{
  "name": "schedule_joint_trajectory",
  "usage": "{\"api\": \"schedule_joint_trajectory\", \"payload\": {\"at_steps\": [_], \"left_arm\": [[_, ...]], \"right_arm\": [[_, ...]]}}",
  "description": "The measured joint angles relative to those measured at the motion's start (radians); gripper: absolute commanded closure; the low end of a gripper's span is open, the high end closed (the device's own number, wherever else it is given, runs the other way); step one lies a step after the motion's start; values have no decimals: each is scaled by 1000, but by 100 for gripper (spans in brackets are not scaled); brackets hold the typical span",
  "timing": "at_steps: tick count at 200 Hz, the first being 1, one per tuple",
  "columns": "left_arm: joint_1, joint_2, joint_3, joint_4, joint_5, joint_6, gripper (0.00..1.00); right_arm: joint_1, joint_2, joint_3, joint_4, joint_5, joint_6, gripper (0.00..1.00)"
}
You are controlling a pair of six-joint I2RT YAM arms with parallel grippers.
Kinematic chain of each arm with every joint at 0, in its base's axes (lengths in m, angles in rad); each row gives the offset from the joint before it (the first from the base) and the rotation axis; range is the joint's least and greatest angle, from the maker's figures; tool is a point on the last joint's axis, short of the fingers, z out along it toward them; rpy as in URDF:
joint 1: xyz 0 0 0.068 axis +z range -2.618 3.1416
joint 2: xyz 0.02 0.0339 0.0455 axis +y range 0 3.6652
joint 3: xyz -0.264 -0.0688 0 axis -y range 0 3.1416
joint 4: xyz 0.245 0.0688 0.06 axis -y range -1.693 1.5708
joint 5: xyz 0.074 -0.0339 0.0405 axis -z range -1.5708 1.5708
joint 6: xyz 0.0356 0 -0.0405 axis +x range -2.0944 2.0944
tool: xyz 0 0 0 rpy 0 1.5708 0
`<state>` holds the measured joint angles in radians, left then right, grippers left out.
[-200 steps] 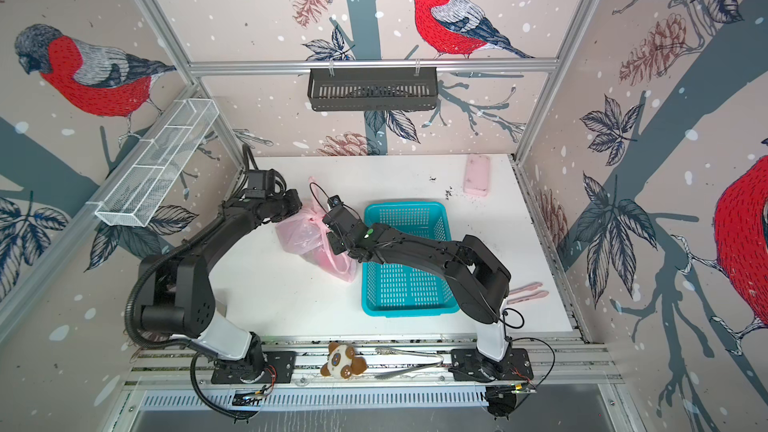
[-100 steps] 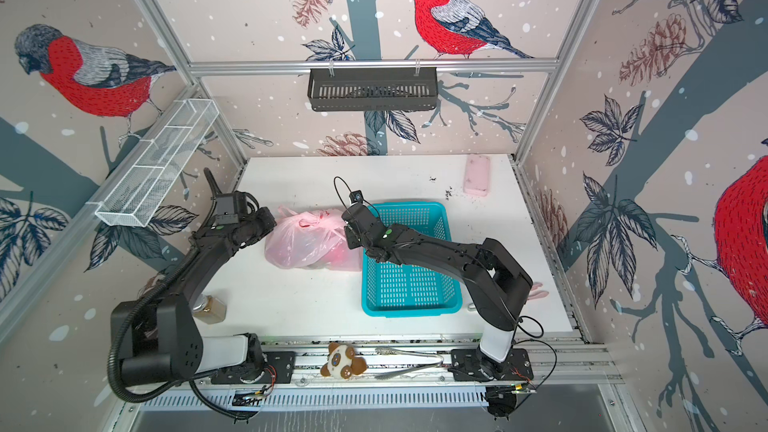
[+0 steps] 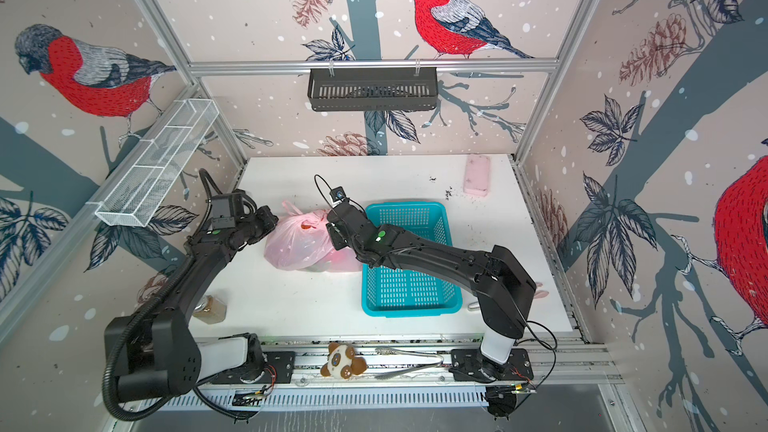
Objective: Untie the knot of the plastic bag and take out the fruit
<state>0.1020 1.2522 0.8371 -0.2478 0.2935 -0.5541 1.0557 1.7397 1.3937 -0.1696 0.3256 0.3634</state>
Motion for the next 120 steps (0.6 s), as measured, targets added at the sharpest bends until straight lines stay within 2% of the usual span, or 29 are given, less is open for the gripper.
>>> {"api": "schedule_joint_trajectory", "payload": {"at_steps": [64, 105, 113, 120], "left_arm": [[0, -18, -33, 20, 28, -14, 100], [0, -21, -37, 27, 41, -15, 100], [0, -21, -39, 27, 42, -14, 100], [0, -21, -39, 27, 42, -14, 100]], "right_arm": [[12, 191, 195, -23, -15, -53, 36], [15, 247, 227, -35, -39, -56, 35], [15, 255, 229, -36, -39, -57, 36], [15, 259, 229, -39, -39, -57, 42]]}}
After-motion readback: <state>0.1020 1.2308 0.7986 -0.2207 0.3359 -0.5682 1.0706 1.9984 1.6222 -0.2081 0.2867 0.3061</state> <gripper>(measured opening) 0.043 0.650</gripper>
